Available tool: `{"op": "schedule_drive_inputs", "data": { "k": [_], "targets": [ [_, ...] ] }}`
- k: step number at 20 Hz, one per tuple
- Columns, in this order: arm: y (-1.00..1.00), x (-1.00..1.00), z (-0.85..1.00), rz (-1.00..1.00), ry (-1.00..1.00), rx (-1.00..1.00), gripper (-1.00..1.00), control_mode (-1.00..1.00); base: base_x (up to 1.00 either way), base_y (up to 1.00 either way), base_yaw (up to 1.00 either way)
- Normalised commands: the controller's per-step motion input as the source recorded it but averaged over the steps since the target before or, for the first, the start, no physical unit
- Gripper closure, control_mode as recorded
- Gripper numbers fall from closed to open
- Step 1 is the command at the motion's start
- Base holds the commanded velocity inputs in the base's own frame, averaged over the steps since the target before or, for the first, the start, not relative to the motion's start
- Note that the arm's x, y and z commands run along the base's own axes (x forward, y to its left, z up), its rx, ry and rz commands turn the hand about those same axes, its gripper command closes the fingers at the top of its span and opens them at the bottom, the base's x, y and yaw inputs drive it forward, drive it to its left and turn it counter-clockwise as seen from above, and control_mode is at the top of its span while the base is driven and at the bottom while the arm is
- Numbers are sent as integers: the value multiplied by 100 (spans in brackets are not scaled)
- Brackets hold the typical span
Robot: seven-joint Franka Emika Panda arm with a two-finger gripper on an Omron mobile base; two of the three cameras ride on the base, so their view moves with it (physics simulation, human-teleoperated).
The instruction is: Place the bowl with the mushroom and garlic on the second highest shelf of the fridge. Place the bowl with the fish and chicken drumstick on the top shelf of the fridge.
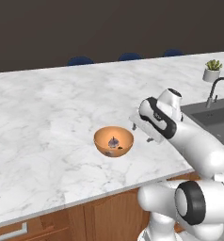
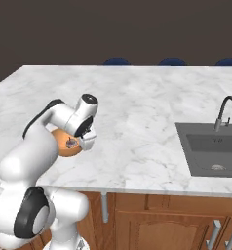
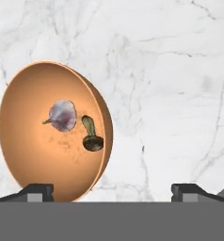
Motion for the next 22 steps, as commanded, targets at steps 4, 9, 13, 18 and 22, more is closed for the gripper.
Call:
{"op": "schedule_drive_inputs", "data": {
  "k": [4,9,13,18,22],
  "targets": [
    [0,25,-58,8,0,-2,-100,-100,0,0,0],
    [21,22,-44,3,0,-4,-100,-100,0,0,0],
    [3,20,-39,1,0,-2,-100,-100,0,0,0],
    [9,24,-28,0,-6,-4,-100,-100,0,0,0],
    [13,35,-25,0,-1,-2,-100,-100,0,0,0]
  ]
}}
